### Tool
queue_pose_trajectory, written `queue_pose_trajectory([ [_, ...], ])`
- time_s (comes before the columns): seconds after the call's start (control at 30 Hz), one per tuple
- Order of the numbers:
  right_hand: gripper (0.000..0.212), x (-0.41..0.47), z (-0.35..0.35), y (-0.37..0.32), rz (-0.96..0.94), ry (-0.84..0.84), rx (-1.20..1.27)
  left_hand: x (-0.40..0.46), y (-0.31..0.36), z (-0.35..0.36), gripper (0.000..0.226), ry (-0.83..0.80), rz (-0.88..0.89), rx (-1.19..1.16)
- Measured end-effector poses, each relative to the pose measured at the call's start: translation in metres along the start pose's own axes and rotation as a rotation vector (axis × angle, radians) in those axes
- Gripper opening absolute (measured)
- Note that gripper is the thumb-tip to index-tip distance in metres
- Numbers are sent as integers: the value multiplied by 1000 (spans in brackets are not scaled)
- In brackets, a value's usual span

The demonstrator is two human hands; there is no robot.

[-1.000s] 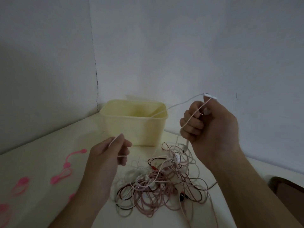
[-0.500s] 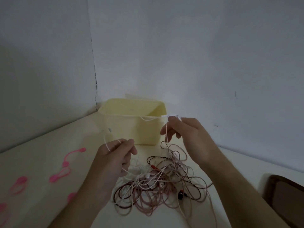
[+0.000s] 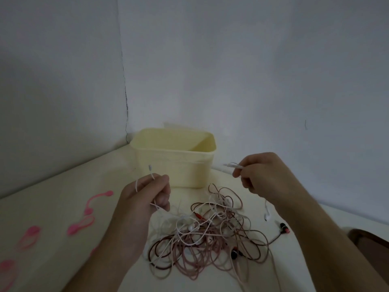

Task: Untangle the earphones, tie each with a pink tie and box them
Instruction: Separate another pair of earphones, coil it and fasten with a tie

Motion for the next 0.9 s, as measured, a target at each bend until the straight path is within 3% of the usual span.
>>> queue_pose_trajectory([
  [0.1,30,-2,-4,-7,54,-17,92,-2,1,2,21,-37,7,-66],
  [0.23,38,10,-1,1,239,-142,212,-4,1,5,27,-63,-20,-76],
  [0.37,44,14,10,-1,185,-108,293,-5,-2,7,33,-128,-45,-40],
  [0.53,10,7,12,-14,15,-239,582,-4,-5,5,26,-82,-56,23],
  [0.73,24,-4,4,-18,-249,-255,617,4,-13,-6,27,134,-138,81],
  [0.8,33,-7,4,-20,-266,-226,602,4,-12,-7,26,129,-150,64],
  [0.9,25,-9,4,-20,-259,-197,542,2,-11,-3,26,57,-154,21],
])
Point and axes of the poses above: each hand's wrist, its own x-axis towards the middle knuckle, its own z-axis out of the palm, y = z × x, the point moved 2 cm from there along x, towards the middle knuckle, and after that the axes turned 1 degree about -z, right-handed, at the moved point
